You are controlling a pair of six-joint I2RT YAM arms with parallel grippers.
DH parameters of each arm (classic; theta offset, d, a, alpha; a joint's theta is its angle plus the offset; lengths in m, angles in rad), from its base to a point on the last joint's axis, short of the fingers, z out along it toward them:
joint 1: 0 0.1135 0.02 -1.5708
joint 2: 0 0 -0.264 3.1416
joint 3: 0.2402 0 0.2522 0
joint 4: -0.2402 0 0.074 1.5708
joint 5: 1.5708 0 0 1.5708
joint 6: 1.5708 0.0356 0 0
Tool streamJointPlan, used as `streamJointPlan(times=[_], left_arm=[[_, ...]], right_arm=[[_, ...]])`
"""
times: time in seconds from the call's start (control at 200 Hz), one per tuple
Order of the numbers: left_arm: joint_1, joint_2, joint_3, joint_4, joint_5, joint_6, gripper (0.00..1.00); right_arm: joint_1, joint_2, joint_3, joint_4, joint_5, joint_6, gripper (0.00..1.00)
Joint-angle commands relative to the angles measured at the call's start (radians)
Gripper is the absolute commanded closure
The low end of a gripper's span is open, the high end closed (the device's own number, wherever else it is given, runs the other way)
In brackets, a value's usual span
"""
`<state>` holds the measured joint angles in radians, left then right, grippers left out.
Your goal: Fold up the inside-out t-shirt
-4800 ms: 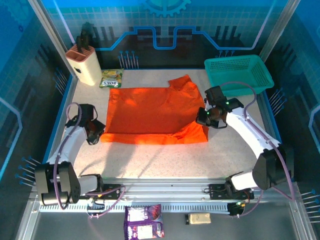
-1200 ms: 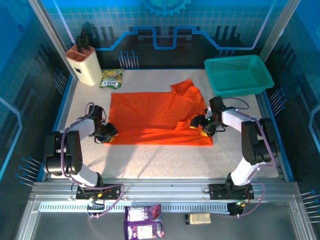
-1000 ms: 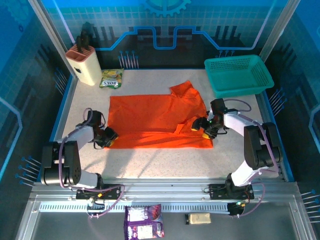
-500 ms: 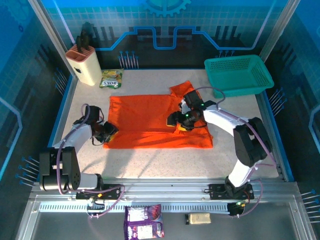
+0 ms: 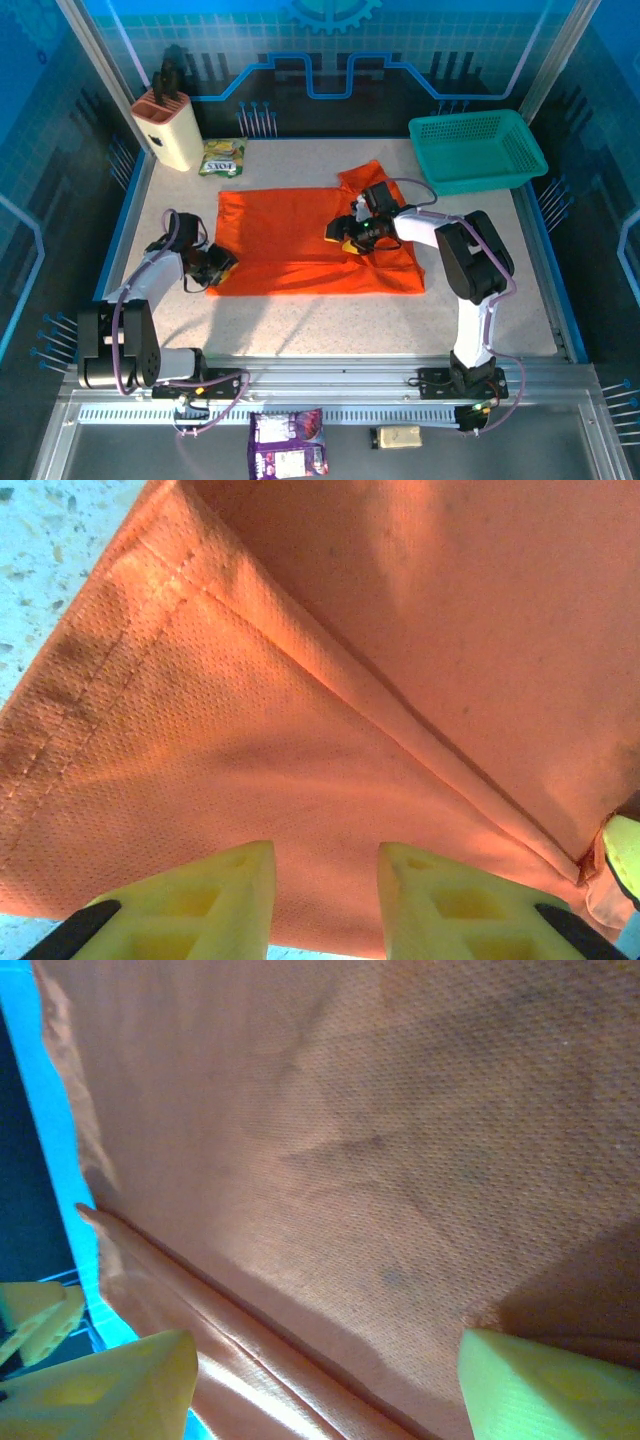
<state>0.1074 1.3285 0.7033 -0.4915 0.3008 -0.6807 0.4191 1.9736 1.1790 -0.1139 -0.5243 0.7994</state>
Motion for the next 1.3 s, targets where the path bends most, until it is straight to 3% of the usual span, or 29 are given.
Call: streamJointPlan(times=[0.0, 0.17, 0.485, 0.665, 0.82, 1.021, 1.296], left_arm=[[-0.006, -0.007, -0.008, -0.014, 0.033, 0.006, 0.66], [-0.011, 0.026, 0.025, -0.001, 0.042, 0.015, 0.66], [-0.043, 0.166, 0.114, 0.051, 0.058, 0.019, 0.67], [-0.09, 0.296, 0.228, 0.029, 0.025, 0.03, 0.69], [-0.095, 0.37, 0.262, 0.003, -0.028, 0.036, 0.68], [-0.095, 0.371, 0.177, 0.006, -0.053, 0.024, 0.68], [-0.095, 0.236, -0.009, 0.026, -0.066, -0.018, 0.67]], right_arm=[[-0.027, -0.006, -0.032, 0.068, -0.066, 0.026, 0.3], [-0.073, -0.126, -0.047, 0.042, -0.093, 0.0, 0.3], [-0.232, -0.299, -0.129, -0.288, 0.023, -0.132, 0.3], [-0.263, -0.328, -0.192, -0.348, -0.019, -0.19, 0.3], [-0.279, -0.329, -0.26, -0.374, 0.066, -0.199, 0.29], [-0.301, -0.342, -0.374, -0.351, 0.128, -0.169, 0.28], [-0.301, -0.454, -0.477, -0.408, 0.136, -0.169, 0.28]])
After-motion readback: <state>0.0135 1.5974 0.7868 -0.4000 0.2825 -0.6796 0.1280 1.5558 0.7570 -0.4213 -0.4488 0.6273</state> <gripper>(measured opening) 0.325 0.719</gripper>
